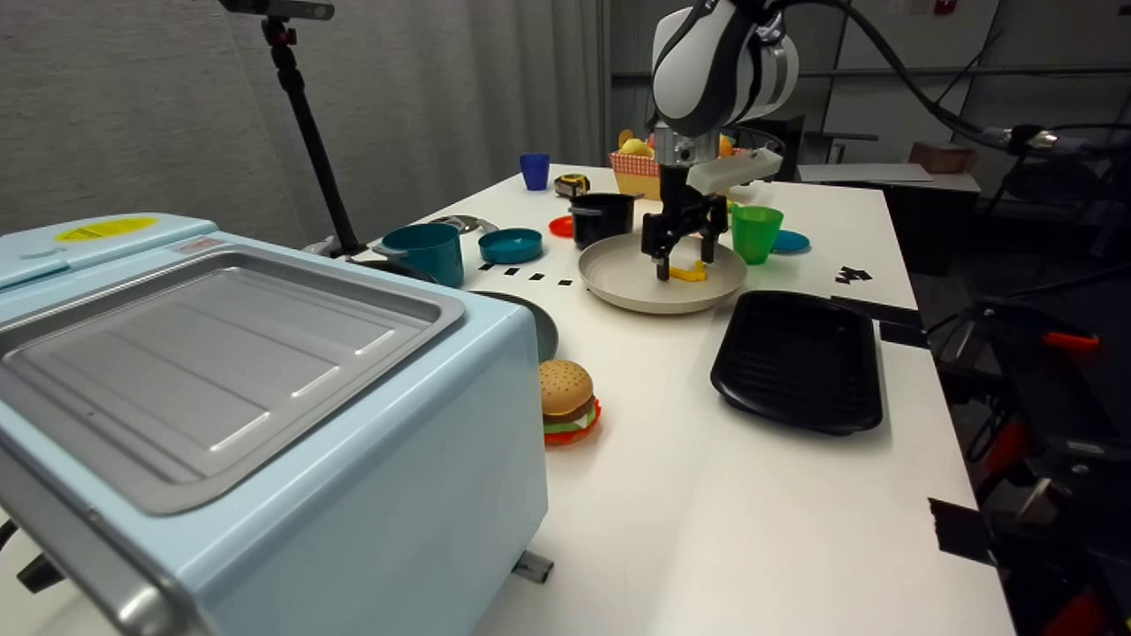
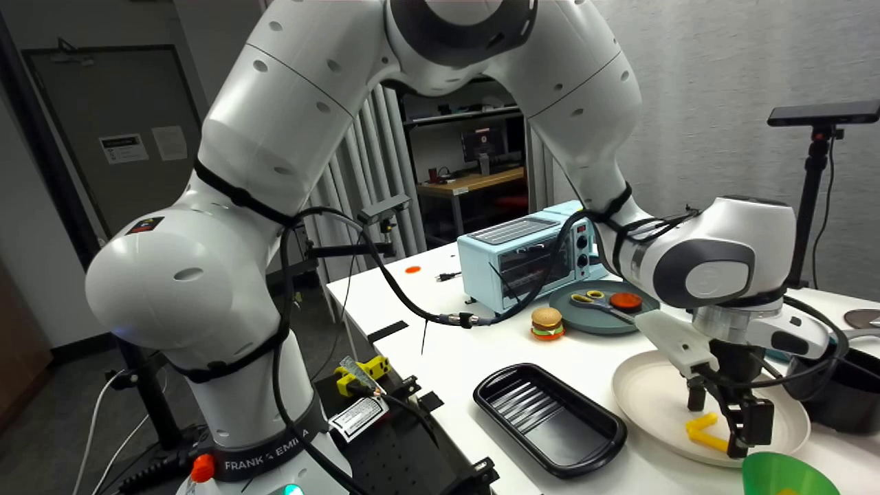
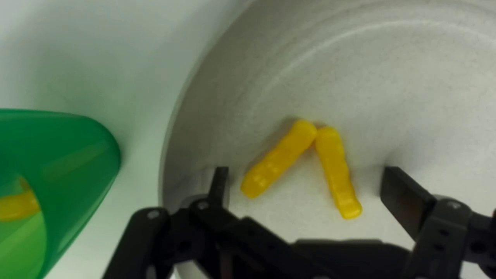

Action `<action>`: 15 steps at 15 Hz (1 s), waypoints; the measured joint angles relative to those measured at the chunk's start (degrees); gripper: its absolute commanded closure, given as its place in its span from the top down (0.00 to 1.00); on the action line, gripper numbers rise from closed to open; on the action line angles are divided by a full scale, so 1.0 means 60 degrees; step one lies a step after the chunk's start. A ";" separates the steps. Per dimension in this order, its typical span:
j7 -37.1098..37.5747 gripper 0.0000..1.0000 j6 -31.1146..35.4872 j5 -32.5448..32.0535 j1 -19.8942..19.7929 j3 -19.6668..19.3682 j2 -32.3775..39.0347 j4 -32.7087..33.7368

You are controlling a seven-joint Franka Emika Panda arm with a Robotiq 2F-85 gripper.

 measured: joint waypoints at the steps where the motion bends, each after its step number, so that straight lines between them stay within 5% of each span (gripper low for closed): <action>1: 0.0000 1.00 0.0213 0.0042 0.0000 0.0000 -0.0029 -0.0085; 15: 0.0000 1.00 0.0986 0.0407 0.0000 0.0233 -0.0437 -0.0856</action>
